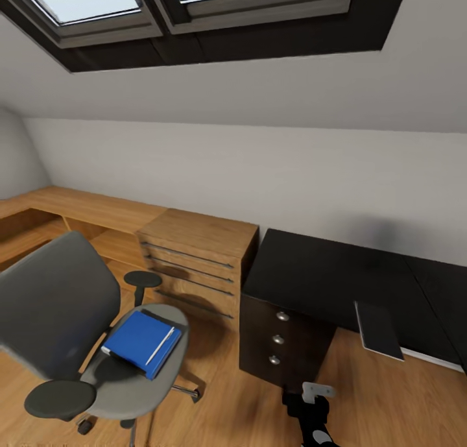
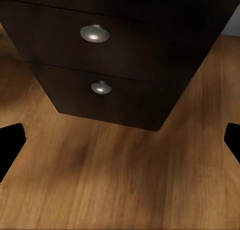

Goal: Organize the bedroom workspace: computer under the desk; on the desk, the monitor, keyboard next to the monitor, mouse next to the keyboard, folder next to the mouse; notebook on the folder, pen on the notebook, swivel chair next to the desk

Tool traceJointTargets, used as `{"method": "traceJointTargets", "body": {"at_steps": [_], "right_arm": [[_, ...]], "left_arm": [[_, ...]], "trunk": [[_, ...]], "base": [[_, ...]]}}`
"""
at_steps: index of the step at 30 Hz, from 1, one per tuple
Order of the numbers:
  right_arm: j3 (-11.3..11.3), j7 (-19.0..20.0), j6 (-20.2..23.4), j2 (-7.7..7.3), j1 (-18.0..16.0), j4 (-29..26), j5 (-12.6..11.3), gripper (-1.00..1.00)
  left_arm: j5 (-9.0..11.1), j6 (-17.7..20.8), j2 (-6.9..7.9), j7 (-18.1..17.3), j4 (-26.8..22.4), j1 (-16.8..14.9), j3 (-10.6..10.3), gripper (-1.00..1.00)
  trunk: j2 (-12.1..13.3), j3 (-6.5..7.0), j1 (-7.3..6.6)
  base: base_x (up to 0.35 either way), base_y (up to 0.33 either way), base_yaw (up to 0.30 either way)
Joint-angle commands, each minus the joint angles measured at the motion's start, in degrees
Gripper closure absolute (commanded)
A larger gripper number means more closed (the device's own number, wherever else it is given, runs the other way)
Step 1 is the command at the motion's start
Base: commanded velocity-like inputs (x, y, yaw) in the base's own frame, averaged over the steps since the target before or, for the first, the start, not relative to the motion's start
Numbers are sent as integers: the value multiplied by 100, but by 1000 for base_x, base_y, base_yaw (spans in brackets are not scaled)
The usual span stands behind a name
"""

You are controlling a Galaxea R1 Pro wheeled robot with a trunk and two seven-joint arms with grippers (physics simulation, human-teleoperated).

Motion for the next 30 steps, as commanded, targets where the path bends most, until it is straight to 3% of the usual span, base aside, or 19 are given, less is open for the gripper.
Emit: {"method": "traceJointTargets", "body": {"at_steps": [1, 11, 24, 30], "right_arm": [[54, -28, -17, 1, -5, 6, -43, -100], [66, 21, -22, 4, -2, 44, 27, -100], [52, 866, -33, -29, -2, 400, 455, -100], [121, 954, -16, -28, 195, 596, 523, -100]], "left_arm": [[63, -16, 1, -33, 7, -5, -43, -100], [63, -16, 1, -38, 7, -5, -43, -100], [63, -24, 1, -42, 7, -5, -43, -100], [12, -28, -193, -77, 60, -5, -224, -100]], "trunk": [[-5, -14, 0], [-5, -93, 0], [-5, -119, 0], [-5, -119, 0]], "base": [[0, 0, 148], [0, 0, 110], [0, 0, 12], [0, 0, 0]]}}
